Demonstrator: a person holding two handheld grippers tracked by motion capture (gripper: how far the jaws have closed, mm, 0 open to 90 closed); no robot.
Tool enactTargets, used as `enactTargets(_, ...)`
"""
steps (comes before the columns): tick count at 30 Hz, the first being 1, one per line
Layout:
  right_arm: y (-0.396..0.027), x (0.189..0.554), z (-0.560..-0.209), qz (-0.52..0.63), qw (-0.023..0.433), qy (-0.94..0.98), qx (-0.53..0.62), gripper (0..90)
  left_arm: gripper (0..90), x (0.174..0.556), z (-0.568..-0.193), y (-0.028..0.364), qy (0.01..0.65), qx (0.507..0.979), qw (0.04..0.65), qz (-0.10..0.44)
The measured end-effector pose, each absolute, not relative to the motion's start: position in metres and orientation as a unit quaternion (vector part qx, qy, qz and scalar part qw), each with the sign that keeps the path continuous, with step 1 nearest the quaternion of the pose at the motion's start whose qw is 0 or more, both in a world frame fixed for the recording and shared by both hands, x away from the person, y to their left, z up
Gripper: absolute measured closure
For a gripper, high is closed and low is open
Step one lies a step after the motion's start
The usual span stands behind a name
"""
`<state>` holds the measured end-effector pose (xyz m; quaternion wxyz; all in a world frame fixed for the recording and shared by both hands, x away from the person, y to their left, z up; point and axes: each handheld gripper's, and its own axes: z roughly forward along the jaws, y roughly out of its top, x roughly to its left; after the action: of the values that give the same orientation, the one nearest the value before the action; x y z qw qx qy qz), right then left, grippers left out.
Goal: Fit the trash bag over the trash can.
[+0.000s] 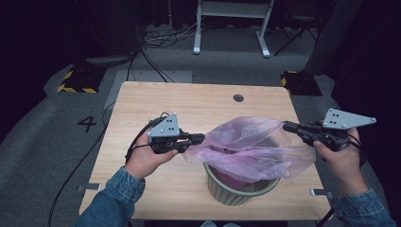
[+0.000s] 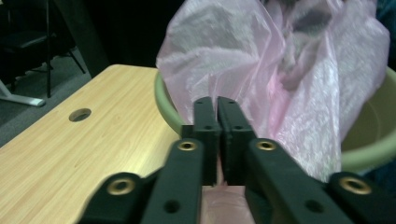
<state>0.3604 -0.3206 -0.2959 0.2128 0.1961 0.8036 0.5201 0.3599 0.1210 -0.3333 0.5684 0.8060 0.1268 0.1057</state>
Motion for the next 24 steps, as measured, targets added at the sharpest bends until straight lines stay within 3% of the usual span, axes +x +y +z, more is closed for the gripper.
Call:
enactTargets(10, -0.324, 0.377, -0.312, 0.513, 0.201, 0.803, 0.226, 90.0, 90.0, 0.378, -0.339, 0.127, 0.174, 0.766, 0.607, 0.118)
enactTargets(24, -0.314, 0.411, -0.354, 0.47, 0.189, 0.814, 0.284, 90.0, 90.0, 0.4, -0.373, 0.112, 0.24, 0.792, 0.541, 0.151)
